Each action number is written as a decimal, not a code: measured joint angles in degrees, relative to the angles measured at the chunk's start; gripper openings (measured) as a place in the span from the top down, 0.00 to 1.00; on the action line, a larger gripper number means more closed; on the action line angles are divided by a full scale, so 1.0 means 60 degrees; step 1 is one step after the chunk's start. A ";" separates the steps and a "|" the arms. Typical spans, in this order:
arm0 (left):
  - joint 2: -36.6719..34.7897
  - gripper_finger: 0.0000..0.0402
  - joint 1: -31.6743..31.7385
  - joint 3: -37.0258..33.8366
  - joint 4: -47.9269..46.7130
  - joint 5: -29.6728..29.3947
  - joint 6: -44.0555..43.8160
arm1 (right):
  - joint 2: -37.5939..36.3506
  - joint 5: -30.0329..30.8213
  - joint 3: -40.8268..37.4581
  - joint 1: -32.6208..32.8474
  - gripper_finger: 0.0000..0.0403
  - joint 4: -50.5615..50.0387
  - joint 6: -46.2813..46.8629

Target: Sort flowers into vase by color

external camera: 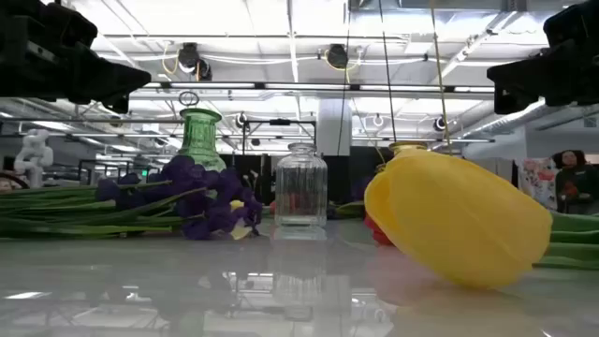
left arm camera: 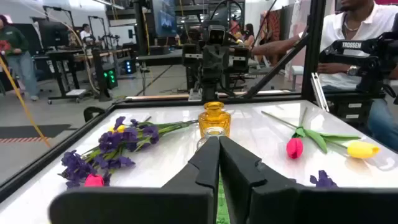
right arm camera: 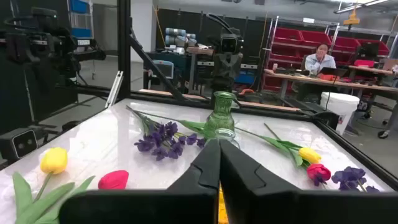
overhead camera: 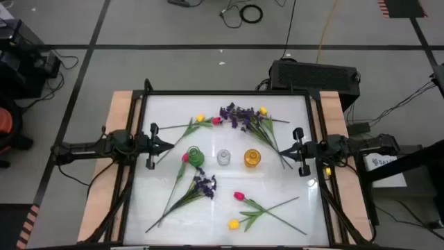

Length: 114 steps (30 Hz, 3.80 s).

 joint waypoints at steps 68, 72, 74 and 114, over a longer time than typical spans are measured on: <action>0.0001 0.96 -0.0001 -0.0002 0.0002 0.0000 0.0003 | -0.0001 0.0000 0.0002 0.0000 1.00 -0.0001 0.0000; 0.0000 0.96 0.0000 0.0000 0.0002 -0.0002 0.0003 | 0.0000 0.0000 0.0004 0.0002 1.00 -0.0003 -0.0003; -0.0001 0.96 0.0001 -0.0001 0.0001 -0.0002 0.0003 | -0.0001 0.0000 0.0000 0.0000 1.00 -0.0002 -0.0001; 0.0013 0.96 -0.0001 0.0025 0.0661 -0.0529 -0.2033 | 0.0000 0.0000 0.0003 -0.0002 1.00 -0.0022 -0.0005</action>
